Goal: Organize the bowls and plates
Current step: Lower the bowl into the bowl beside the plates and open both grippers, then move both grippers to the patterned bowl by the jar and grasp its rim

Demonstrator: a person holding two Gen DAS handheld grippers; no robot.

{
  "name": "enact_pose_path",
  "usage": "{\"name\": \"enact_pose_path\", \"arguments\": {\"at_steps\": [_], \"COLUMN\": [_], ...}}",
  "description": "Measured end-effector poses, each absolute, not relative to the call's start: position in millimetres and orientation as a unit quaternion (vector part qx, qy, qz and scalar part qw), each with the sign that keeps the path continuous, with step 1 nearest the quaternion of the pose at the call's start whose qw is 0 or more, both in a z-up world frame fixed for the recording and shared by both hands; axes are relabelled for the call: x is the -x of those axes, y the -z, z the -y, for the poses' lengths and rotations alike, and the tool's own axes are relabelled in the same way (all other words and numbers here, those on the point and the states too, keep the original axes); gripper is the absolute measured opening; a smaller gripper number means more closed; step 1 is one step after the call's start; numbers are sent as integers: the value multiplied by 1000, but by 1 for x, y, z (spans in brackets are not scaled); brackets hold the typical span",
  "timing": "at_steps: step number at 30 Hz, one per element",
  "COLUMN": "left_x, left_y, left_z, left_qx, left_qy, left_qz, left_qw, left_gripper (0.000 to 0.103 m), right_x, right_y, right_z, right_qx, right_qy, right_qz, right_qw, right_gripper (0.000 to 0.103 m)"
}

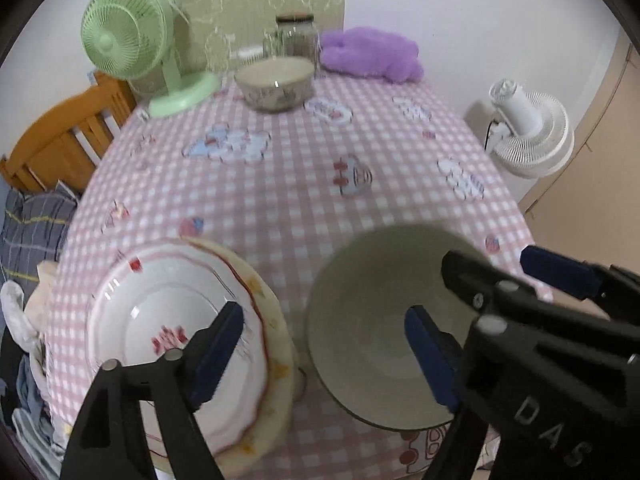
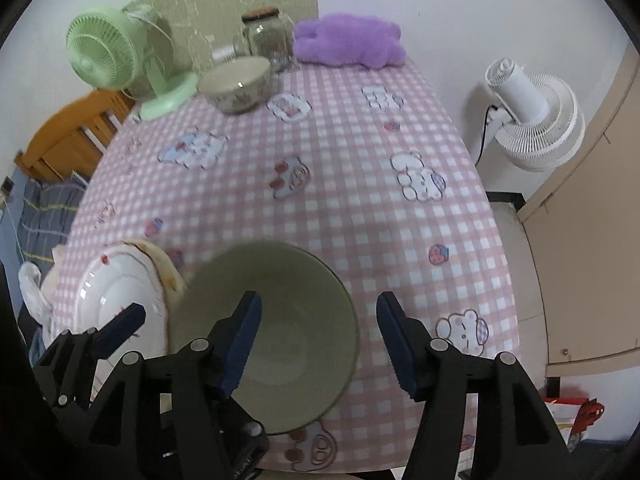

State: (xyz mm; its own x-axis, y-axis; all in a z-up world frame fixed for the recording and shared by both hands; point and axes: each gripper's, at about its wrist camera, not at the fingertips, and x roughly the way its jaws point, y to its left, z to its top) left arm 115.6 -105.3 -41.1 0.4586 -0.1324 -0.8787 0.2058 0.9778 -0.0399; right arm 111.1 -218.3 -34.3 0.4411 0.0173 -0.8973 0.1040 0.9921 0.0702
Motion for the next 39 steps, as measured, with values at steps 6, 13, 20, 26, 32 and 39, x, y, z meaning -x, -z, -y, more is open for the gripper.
{"name": "enact_pose_path", "arguments": {"at_steps": [6, 13, 20, 26, 32, 39], "left_x": [-133, -151, -170, -193, -224, -266], "left_y": [12, 1, -6, -11, -15, -13], "left_z": [81, 59, 52, 60, 71, 86], "left_qx": [-31, -21, -25, -34, -32, -18], "left_qy": [110, 117, 114, 89, 60, 23], "left_qz": [-482, -473, -466, -462, -452, -450], "left_qw": [869, 873, 877, 882, 889, 893], "left_gripper": [88, 87, 86, 87, 87, 87], "right_x": [-120, -135, -155, -178, -211, -262], "right_y": [11, -6, -12, -16, -21, -20], "right_z": [196, 174, 166, 173, 182, 198], "right_qx": [-64, -78, -58, -62, -53, -43], "right_qy": [20, 38, 34, 33, 21, -10], "right_qz": [-501, -477, -461, -456, -449, -451], "right_qw": [863, 875, 885, 887, 892, 892], "right_gripper": [64, 75, 84, 91, 91, 91]}}
